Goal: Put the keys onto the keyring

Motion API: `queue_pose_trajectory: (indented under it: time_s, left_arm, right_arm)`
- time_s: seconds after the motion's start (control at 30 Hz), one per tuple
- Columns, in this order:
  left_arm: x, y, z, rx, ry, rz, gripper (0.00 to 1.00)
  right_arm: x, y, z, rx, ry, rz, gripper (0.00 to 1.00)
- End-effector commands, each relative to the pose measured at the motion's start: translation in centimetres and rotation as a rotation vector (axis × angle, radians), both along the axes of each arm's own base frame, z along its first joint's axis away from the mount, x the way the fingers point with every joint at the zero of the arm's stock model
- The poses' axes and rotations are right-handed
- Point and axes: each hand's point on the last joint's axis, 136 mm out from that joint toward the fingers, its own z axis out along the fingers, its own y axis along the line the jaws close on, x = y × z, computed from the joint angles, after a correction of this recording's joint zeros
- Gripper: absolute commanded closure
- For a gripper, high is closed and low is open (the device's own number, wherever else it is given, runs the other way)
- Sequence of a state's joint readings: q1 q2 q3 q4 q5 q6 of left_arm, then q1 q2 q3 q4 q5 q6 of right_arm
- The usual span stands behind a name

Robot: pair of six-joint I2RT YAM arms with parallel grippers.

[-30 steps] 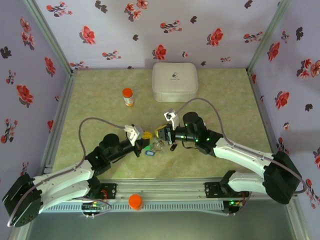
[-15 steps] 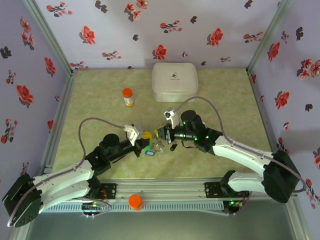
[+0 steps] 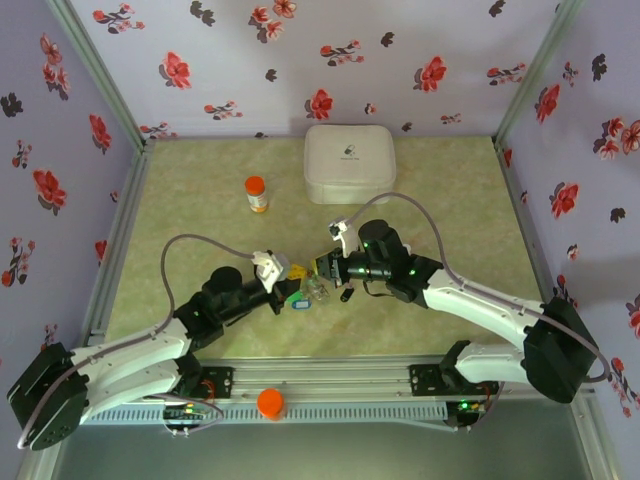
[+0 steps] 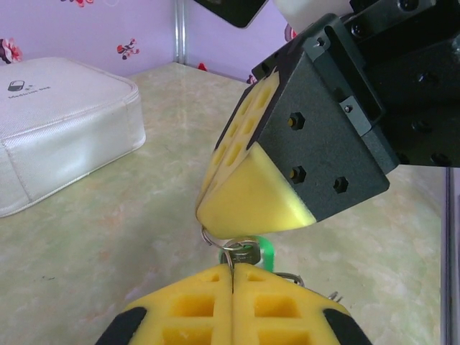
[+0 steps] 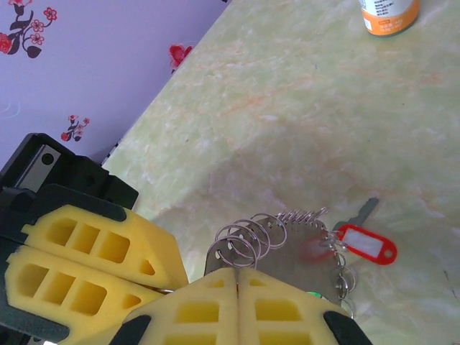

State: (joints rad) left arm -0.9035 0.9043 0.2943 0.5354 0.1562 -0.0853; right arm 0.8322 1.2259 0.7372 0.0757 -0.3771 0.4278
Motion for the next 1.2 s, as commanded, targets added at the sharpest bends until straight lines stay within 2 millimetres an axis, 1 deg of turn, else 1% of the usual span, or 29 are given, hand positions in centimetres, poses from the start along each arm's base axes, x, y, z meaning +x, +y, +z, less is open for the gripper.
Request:
queue_pose_trajectory:
  time_s: [0.0,0.13,0.27,0.37,0.5,0.57,0.63,0.7,0.83,0.97,1.07,1.17]
  left_arm:
    - [0.2,-0.5,7.2,-0.23,-0.101,0.005,1.0]
    - [1.3,-0.1,7.6,-0.287,-0.022,0.076,1.0]
    - [1.6,0.1,7.7,-0.324,0.038,0.094,1.0]
    - [1.5,0.2,7.2,-0.326,0.059,0.098,1.0]
    - [1.6,0.5,5.9,-0.297,0.103,0.107,1.0]
    - [1.6,0.9,5.6,-0.302,0.131,0.111,1.0]
    - [1.7,1.3,5.1,-0.297,0.163,0.107,1.0]
    - [1.7,1.4,4.7,-0.279,0.184,0.092,1.0]
    - [1.3,1.1,4.4,-0.263,0.2,0.04,1.0]
    - [0.9,1.1,4.8,-0.265,0.189,0.0,1.0]
    - [1.0,1.5,4.8,-0.262,0.188,-0.001,1.0]
    - [1.1,1.9,4.7,-0.254,0.188,0.009,1.0]
  right_arm:
    - [0.1,-0.4,-1.3,-0.054,0.031,-0.021,1.0]
    - [-0.1,-0.4,-1.1,-0.058,0.019,-0.014,1.0]
    - [0.0,-0.4,-0.5,-0.051,-0.001,-0.016,1.0]
    - [0.3,-0.5,-0.1,-0.054,-0.02,-0.032,1.0]
    - [1.3,-2.0,0.3,-0.092,-0.09,-0.1,1.0]
    - [1.5,-3.1,-0.2,-0.134,-0.104,-0.127,1.0]
    - [1.3,-4.4,-1.3,-0.191,-0.097,-0.148,1.0]
    - [0.8,-5.8,-2.9,-0.253,-0.065,-0.172,1.0]
    - [-1.3,-8.2,-6.4,-0.389,0.072,-0.185,1.0]
    - [-2.5,-12.0,-9.6,-0.545,0.204,-0.317,1.0]
    - [-3.5,-13.5,-11.3,-0.576,0.291,-0.385,1.0]
    - [-4.5,-13.8,-12.2,-0.588,0.359,-0.394,1.0]
